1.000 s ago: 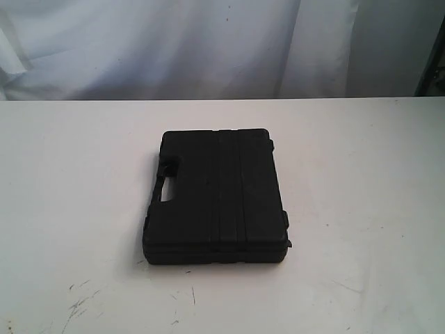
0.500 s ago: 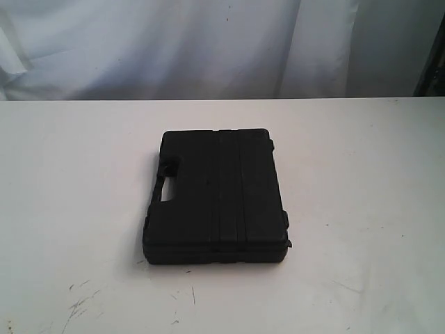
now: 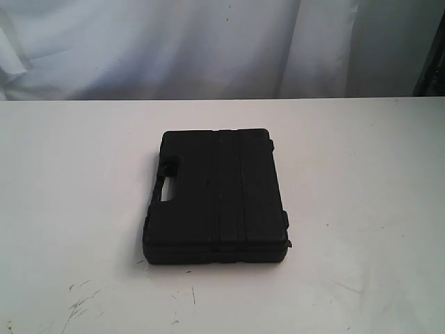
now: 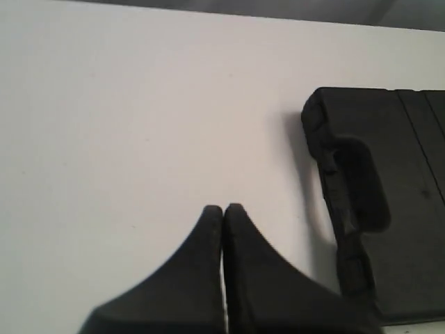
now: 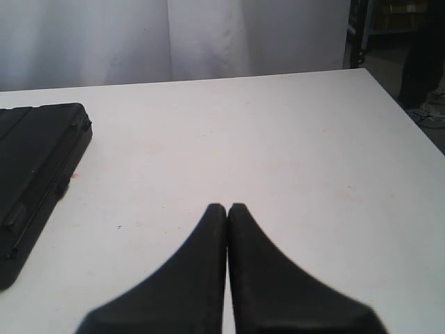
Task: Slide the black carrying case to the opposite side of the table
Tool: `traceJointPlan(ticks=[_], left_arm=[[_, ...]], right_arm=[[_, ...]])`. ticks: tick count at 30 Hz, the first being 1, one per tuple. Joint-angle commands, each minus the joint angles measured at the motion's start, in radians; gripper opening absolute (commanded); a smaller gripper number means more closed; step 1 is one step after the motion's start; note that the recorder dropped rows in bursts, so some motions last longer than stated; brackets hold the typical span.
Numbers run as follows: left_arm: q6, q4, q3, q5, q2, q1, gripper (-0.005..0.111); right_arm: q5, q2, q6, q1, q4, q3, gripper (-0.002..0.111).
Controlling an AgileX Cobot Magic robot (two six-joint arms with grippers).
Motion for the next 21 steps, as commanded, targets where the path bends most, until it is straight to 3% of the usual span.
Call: traceJointPlan(ticks=[1, 13, 21], left_arm=[[0.017, -0.093, -0.006, 0.004, 0.048, 0.000, 0.000], [0.017, -0.187, -0.008, -0.145, 0.071, 0.000, 0.000], [0.017, -0.185, -0.165, 0.105, 0.240, -0.018, 0.000]], right_arm=[[-0.001, -0.005, -0.002, -0.006, 0.005, 0.004, 0.000], [-0.001, -0.005, -0.002, -0.006, 0.005, 0.004, 0.000], [-0.001, -0.005, -0.002, -0.006, 0.005, 0.004, 0.000]])
